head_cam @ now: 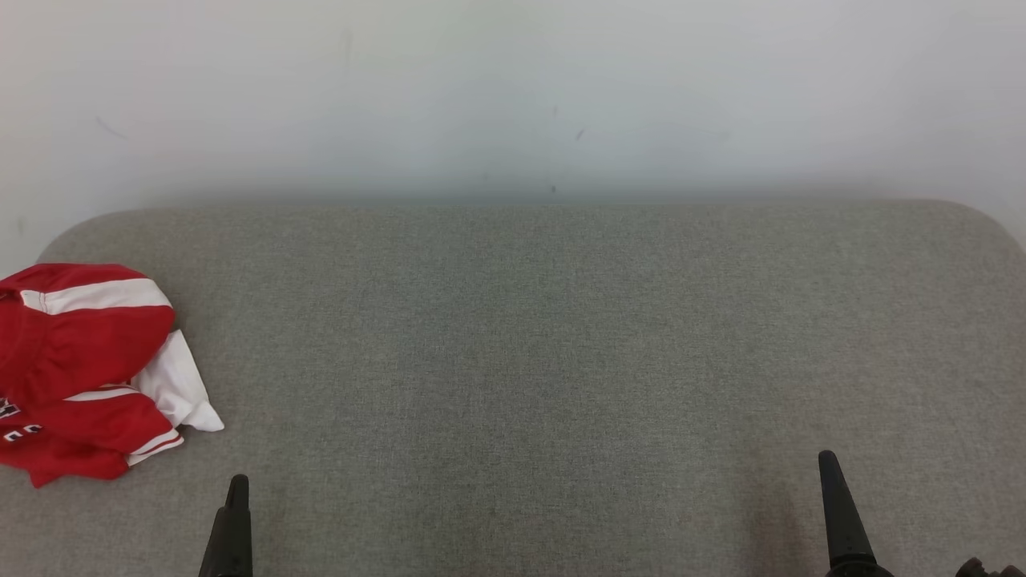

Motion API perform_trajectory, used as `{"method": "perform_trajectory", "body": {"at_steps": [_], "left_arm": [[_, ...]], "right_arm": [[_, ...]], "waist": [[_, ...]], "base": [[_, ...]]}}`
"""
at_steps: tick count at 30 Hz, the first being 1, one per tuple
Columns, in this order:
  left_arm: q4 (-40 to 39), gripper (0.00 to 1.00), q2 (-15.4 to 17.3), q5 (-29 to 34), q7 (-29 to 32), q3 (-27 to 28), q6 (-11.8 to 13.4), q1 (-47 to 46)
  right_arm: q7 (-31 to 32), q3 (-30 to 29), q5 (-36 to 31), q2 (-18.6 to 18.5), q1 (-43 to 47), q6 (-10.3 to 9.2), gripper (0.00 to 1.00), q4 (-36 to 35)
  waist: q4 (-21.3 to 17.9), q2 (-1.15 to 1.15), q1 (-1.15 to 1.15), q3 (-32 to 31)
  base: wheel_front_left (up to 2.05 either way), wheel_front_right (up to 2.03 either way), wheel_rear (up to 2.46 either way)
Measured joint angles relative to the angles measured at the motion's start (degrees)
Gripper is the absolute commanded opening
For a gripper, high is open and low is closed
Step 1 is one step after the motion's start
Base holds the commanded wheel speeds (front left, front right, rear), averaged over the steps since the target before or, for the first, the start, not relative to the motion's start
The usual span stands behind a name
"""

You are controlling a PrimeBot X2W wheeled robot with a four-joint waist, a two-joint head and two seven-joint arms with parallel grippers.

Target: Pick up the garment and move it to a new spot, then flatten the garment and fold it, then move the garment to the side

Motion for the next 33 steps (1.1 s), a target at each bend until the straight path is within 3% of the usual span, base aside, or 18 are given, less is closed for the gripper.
{"method": "perform_trajectory", "body": {"at_steps": [9,20,33], "left_arm": [[-0.2,1.00,-0.1,9.9,-1.8,-1.2,0.0,-0.6],[-0.8,1.00,-0.2,22.0,-4.2,-3.0,2.0,-0.9],[-0.9,1.00,-0.2,32.7,-6.7,-2.8,2.4,-0.9]], "right_arm": [[-0.6,0.0,-8.2,0.6,-0.3,0.00,1.00,0.8],[-1.4,-0.3,-17.9,1.2,-1.4,0.00,1.00,1.8],[-2.0,-0.9,-29.6,1.8,-1.6,0.00,1.00,3.1]], "waist": [[0.1,0.00,0.00,0.1],[0.3,0.00,0.00,0.2],[0.2,0.00,0.00,0.0]], "base": [[0.00,0.00,0.00],[0.00,0.00,0.00],[0.00,0.00,0.00]]}}
